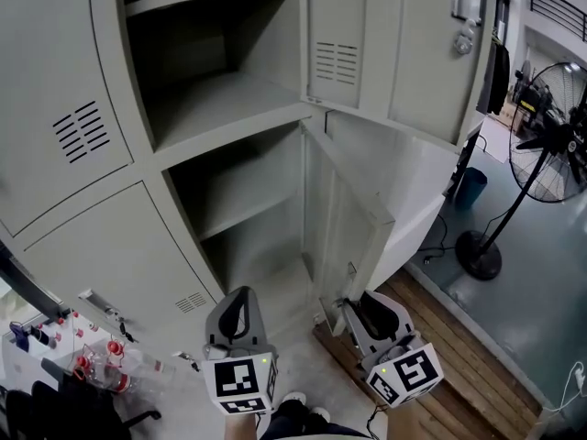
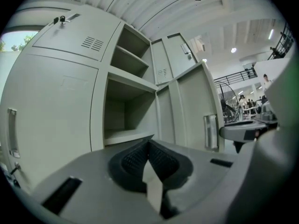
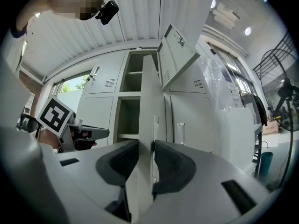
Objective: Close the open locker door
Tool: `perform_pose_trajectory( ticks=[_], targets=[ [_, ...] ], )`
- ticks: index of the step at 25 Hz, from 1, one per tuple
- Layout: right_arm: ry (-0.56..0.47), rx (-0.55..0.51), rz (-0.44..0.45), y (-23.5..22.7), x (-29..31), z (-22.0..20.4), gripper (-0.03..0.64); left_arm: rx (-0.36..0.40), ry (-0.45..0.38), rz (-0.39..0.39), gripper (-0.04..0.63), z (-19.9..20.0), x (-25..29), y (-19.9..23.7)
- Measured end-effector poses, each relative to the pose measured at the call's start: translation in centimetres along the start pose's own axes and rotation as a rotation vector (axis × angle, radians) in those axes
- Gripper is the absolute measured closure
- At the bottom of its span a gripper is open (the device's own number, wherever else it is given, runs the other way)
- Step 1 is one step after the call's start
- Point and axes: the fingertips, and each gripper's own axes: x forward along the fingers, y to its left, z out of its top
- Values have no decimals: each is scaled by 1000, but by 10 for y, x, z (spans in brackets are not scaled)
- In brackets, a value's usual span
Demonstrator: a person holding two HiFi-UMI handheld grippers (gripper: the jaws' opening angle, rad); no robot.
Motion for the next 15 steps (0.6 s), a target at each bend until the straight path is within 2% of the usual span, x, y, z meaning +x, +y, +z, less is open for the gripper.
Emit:
perform_pose_trajectory(
  ticks=[15],
  targets=[
    [-30, -9, 156, 49, 22, 0, 479, -1, 16, 96, 594, -6, -19, 36]
  ],
)
